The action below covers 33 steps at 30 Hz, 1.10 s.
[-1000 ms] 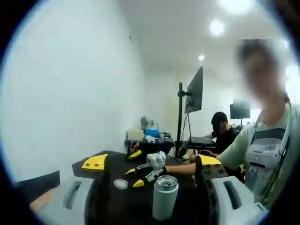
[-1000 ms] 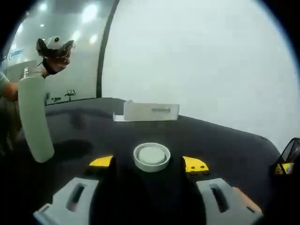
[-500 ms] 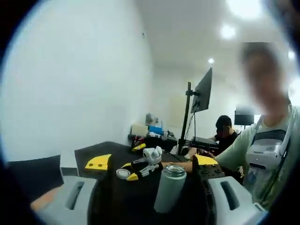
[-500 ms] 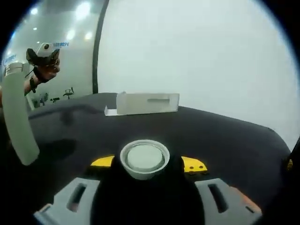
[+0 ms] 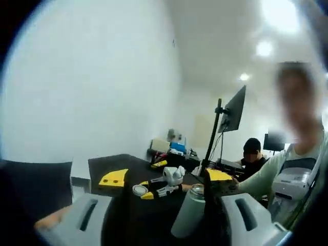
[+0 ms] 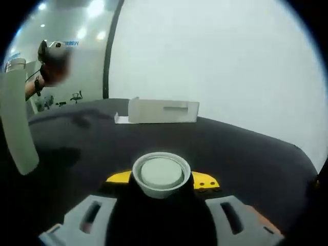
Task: Assemble the cup parts correctly, then place the assembled cup into the box.
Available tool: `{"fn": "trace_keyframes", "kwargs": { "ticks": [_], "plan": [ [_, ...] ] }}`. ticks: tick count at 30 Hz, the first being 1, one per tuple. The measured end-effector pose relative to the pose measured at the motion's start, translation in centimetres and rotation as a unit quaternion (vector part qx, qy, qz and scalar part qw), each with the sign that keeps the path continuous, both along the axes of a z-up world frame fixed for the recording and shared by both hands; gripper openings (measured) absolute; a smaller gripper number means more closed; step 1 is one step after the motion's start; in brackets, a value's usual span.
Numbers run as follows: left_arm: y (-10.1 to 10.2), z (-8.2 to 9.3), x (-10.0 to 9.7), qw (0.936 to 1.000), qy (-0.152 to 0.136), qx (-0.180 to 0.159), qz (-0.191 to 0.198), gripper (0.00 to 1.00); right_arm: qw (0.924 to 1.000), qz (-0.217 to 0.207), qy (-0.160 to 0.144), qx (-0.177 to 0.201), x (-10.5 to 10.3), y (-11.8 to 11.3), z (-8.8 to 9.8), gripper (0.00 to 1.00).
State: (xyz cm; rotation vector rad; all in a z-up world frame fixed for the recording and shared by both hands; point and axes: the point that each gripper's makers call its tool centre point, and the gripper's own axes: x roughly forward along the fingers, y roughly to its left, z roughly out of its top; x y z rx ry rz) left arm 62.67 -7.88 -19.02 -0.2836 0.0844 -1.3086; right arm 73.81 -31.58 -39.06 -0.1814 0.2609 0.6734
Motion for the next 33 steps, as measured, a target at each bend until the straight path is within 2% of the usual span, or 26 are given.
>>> {"fn": "trace_keyframes", "kwargs": {
  "ticks": [2,3,4,8,11,14,17,19,20,22,25,27,28,29,30,31,33],
  "plan": [
    [-0.3,-0.3,0.0,1.0,0.005,0.005,0.001,0.56,1.0,-0.001,-0.007,-0.001,-0.2,0.0,0.2,0.38],
    [-0.4,-0.4,0.1,0.9999,0.016,0.004,0.005,0.57,1.0,-0.002,-0.009,0.002,0.0,0.0,0.4,0.38],
    [-0.4,-0.6,0.6,0.9991,0.039,0.005,0.014,0.58,0.9999,-0.002,-0.009,0.006,-0.1,0.0,0.6,0.38],
    [-0.3,-1.0,1.9,0.9969,0.062,0.013,0.046,0.47,0.9996,0.0,-0.026,0.013,-0.6,0.3,1.8,0.38],
    [-0.7,-1.0,2.3,0.9955,0.082,0.009,0.046,0.47,0.9978,0.006,-0.066,-0.002,-1.5,0.8,3.9,0.38],
    [-1.7,-0.8,2.3,0.9951,0.09,0.015,0.037,0.5,0.9922,0.012,-0.122,-0.017,-2.1,1.0,7.6,0.38],
    [-2.9,-0.6,2.3,0.9949,0.092,0.025,0.034,0.52,0.9838,0.021,-0.175,-0.034,-3.2,1.5,11.3,0.38],
    [-4.2,-0.4,1.8,0.9927,0.115,0.033,0.015,0.52,0.9782,0.031,-0.203,-0.028,-4.4,2.2,13.9,0.38],
    [-4.8,0.2,1.9,0.9935,0.109,0.029,0.015,0.51,0.9751,0.036,-0.217,-0.024,-5.1,2.6,15.1,0.38],
    [-6.1,1.1,1.3,0.9923,0.122,0.025,-0.003,0.48,0.9691,0.037,-0.242,-0.024,-6.1,3.0,16.9,0.38],
    [-8.3,3.0,1.0,0.9917,0.127,0.014,-0.015,0.47,0.9559,0.042,-0.288,-0.039,-7.9,3.7,20.0,0.38],
    [-9.8,3.8,-0.6,0.9877,0.145,0.009,-0.058,0.45,0.9514,0.052,-0.301,-0.039,-9.1,4.3,21.3,0.38],
    [-10.2,4.0,-1.1,0.9853,0.154,0.01,-0.074,0.44,0.9464,0.055,-0.315,-0.046,-9.5,4.5,22.1,0.38],
    [-10.6,4.2,-1.2,0.9855,0.153,0.016,-0.072,0.42,0.9405,0.057,-0.33,-0.055,-10.1,4.8,22.9,0.38],
    [-11.0,4.9,-1.2,0.9873,0.142,0.006,-0.07,0.4,0.9363,0.062,-0.34,-0.062,-10.6,5.1,23.4,0.38],
    [-11.3,5.2,-1.3,0.9868,0.145,0.003,-0.073,0.39,0.9333,0.062,-0.348,-0.065,-11.0,5.2,23.8,0.38],
    [-12.0,6.2,-2.4,0.9816,0.159,-0.011,-0.106,0.39,0.9282,0.071,-0.359,-0.065,-12.1,5.8,24.9,0.38]
  ]
}}
